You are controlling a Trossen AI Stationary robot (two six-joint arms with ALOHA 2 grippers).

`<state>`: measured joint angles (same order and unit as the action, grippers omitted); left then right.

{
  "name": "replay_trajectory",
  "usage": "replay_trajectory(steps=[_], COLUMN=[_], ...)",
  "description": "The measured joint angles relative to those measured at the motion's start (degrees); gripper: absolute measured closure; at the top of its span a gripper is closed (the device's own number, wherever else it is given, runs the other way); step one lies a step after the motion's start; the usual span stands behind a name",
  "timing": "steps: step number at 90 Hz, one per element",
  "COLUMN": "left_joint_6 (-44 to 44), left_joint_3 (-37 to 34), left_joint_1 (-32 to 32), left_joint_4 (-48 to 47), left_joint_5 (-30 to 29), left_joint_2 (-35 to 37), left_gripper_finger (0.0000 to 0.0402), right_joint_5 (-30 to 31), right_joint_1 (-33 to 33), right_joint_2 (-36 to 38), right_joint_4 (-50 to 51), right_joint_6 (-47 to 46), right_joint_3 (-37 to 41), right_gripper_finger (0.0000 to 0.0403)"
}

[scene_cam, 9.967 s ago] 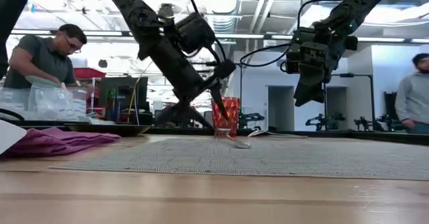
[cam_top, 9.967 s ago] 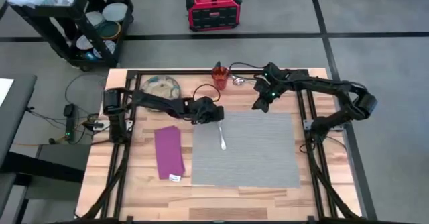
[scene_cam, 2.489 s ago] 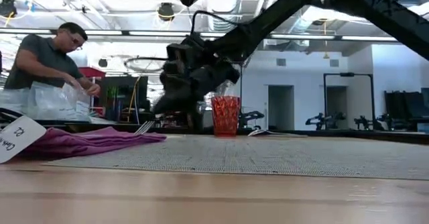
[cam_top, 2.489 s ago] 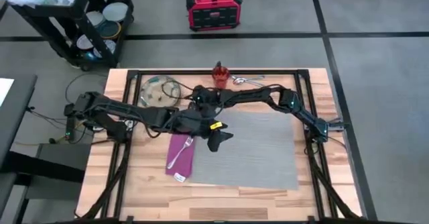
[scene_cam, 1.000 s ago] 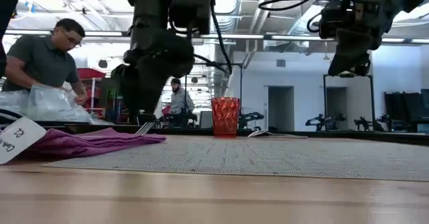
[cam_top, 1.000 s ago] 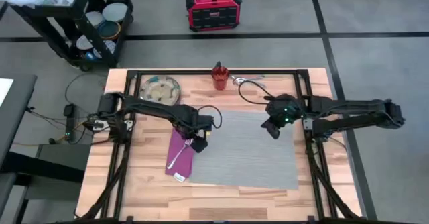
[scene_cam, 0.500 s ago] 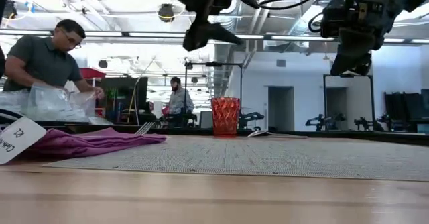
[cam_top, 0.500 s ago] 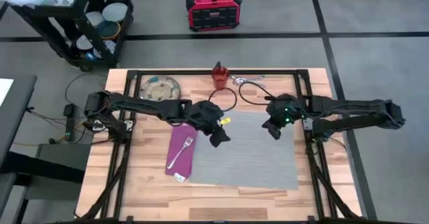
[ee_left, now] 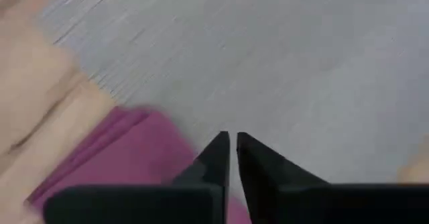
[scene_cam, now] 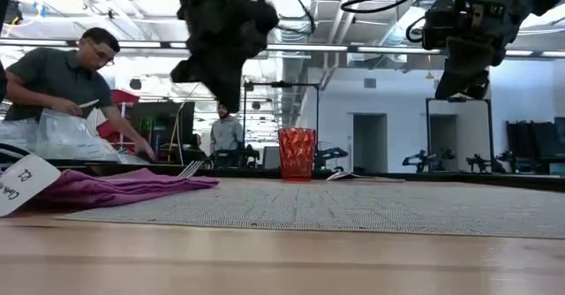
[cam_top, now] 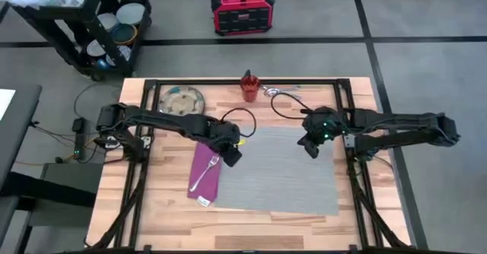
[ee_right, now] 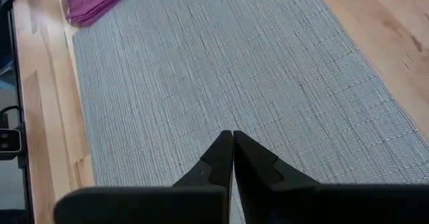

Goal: Set table place
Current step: Put the fork on top of the purple table napkin

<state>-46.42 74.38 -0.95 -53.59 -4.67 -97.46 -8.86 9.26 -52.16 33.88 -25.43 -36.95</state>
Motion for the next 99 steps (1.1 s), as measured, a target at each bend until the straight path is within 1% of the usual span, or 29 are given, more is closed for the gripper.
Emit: replay_trajectory(steps=[7,16,27,37,60,70,84,99], left_joint_6=[-0.5,-1.9,-3.8,-5.0,-6.2,-7.3,-7.9,-9.2], left_joint_3=[-0.6,-3.1,-4.7,-5.0,-7.4,-8.5,-10.2,-13.2], left_joint_1=[-0.4,-1.4,-2.7,-3.4,-6.1,-6.7,-7.3,-8.1], left_joint_4=[-1.8,-2.6,-0.3,0.7,0.6,0.6,1.4,5.3], left_joint_5=[0.3,3.3,5.4,6.6,6.0,5.9,5.6,6.0], left_joint_2=[-0.7,-2.1,-3.2,-3.1,-3.1,-3.1,-3.1,-3.1], left_gripper_finger=[0.0400,0.0401,0.0387,0.0357,0.0261,0.0235,0.0229,0.0245], right_joint_5=[0.0,0.0,0.2,0.2,0.1,0.1,0.1,0.0], right_joint_1=[0.1,0.6,1.5,2.4,3.6,3.7,3.7,3.7], right_joint_2=[0.0,0.0,0.0,0.0,0.0,0.0,0.0,0.0], right_joint_4=[0.1,0.1,0.1,0.1,0.3,0.4,0.4,0.4], right_joint_6=[0.0,0.1,0.4,0.6,1.9,2.0,2.0,2.0], right_joint_3=[0.0,0.0,0.0,0.0,0.0,0.0,0.0,0.0], right_gripper_finger=[0.0403,0.0403,0.0403,0.0403,0.0403,0.0403,0.0403,0.0403])
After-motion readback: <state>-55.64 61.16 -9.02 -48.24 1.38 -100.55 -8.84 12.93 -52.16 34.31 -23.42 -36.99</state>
